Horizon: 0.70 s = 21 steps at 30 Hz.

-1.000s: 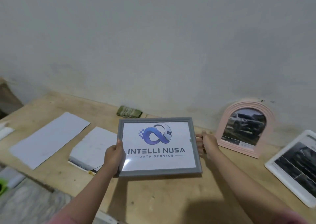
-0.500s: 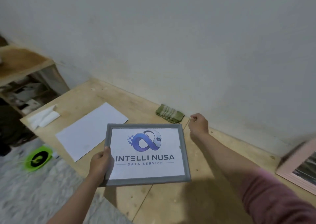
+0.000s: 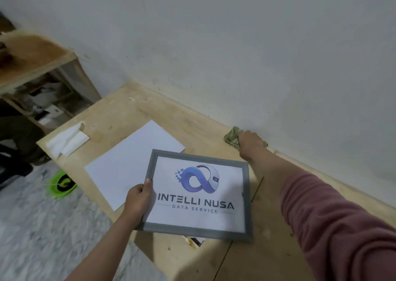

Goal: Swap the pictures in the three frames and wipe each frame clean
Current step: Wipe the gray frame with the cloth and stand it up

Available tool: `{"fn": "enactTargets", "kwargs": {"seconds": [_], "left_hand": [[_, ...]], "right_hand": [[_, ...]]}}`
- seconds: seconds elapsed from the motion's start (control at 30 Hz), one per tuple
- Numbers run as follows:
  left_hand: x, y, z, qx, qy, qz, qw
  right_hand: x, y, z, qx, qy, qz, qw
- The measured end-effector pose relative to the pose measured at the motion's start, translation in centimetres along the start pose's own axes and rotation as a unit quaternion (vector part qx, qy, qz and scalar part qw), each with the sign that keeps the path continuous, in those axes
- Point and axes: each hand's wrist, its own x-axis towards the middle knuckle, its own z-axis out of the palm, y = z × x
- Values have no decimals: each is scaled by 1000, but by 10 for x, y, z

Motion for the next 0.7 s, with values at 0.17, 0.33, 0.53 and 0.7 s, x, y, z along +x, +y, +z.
{"fn": "enactTargets", "kwargs": {"seconds": [0.17,0.33,0.53,0.7], "left_hand": [[5,9,3,2,-30,1,1000],[-6,26,18,-40,-69,-2,997],[-41,65,53,-92,-150,37,984],[-74,92,94,-91,-183,100,974]], "right_hand": [[6,11,-5,-16,-10,-37,999],[-12,26,-25,223,58,-16,973],[-74,37,-54,277,276,-96,916],[-131,28,-51,209,250,-211,921]]}}
